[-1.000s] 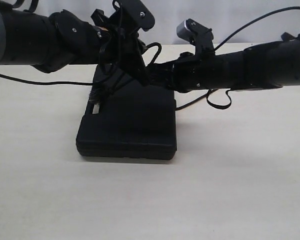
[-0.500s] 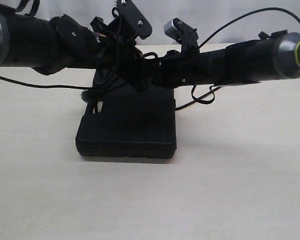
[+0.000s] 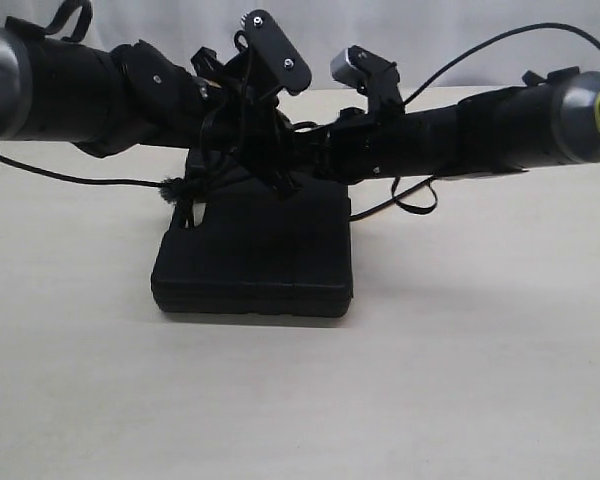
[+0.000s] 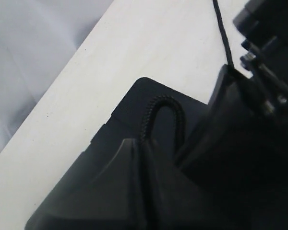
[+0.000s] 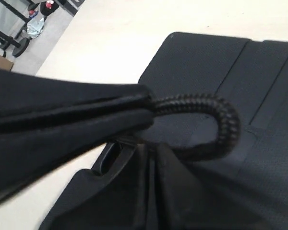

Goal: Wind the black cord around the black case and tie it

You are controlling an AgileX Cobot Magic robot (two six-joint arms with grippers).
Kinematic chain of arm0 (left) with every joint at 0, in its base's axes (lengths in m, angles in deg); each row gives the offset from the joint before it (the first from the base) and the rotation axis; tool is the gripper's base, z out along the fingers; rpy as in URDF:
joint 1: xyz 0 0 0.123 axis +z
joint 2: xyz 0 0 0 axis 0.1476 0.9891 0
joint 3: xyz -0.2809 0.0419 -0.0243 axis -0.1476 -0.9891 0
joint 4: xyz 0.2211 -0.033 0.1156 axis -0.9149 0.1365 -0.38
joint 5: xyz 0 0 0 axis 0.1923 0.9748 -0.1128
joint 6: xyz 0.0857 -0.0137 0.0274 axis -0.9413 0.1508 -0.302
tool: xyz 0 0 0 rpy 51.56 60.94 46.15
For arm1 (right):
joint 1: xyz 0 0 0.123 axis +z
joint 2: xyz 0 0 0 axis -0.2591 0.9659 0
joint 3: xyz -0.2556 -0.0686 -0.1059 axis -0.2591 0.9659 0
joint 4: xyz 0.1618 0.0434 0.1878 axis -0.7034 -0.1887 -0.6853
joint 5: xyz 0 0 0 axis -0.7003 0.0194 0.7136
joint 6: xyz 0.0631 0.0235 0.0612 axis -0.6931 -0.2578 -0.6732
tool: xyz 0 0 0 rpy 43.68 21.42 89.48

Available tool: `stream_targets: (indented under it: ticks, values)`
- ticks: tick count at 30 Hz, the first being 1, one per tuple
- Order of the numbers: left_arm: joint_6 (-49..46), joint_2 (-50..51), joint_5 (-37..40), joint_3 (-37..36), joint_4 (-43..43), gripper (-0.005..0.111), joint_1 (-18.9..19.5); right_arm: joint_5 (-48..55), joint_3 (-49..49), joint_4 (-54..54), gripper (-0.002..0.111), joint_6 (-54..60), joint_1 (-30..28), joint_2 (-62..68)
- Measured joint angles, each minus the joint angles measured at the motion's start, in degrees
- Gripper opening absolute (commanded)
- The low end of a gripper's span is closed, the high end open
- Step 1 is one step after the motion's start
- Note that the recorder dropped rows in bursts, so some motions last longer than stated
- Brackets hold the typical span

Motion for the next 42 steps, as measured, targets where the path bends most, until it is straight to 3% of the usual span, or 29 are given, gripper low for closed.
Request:
stream_targets:
  ticks: [3, 6, 10, 19, 21, 25, 27, 33, 39, 42]
  values:
    - [0.4, -1.3, 1.2, 0.1, 0.1, 0.0, -0.2, -4.6, 1.7, 0.1, 0.004, 0.6, -4.9, 1.7]
    - [0.4, -1.8, -1.1, 0.3, 0.1, 0.0, -0.7, 0.9, 2.6, 0.1, 0.004, 1.4, -8.5, 2.5]
    - [0.6, -1.8, -2.9, 0.3, 0.1, 0.0, -0.7, 8.2, 2.6, 2.4, 0.004, 1.0, -10.5, 1.7]
    - [0.1, -1.8, -1.3, 0.3, 0.1, 0.0, -0.7, 12.1, 6.5, 1.2, 0.005, 3.6, -14.3, -1.6]
    - [-1.4, -1.8, 0.2, 0.3, -0.5, 0.0, -0.7, 9.1, 7.5, 1.2, 0.011, 4.3, -14.6, -2.8]
    - [-2.2, -1.8, 1.1, 0.3, -1.6, 0.0, -0.7, -2.4, 8.0, 3.7, 0.035, 2.3, -14.6, -5.5]
    - [-2.3, -1.8, 1.1, 0.3, -1.7, 0.0, -0.7, -9.0, 8.1, 6.8, 0.045, -1.8, -14.6, -7.3]
    - [-2.3, -1.8, 1.2, 0.3, -1.7, 0.0, -0.7, -25.1, 7.9, 21.5, 0.045, -22.0, -16.3, -10.1]
    - [-3.4, -1.8, 2.0, 0.3, -1.7, 0.0, -0.7, -19.3, -0.4, 31.3, 0.045, -37.3, -22.8, -4.0]
    - [-3.4, -1.8, 2.0, 0.3, -1.7, 0.0, -0.7, -16.1, -7.3, 50.3, 0.045, -54.4, -25.4, 0.3]
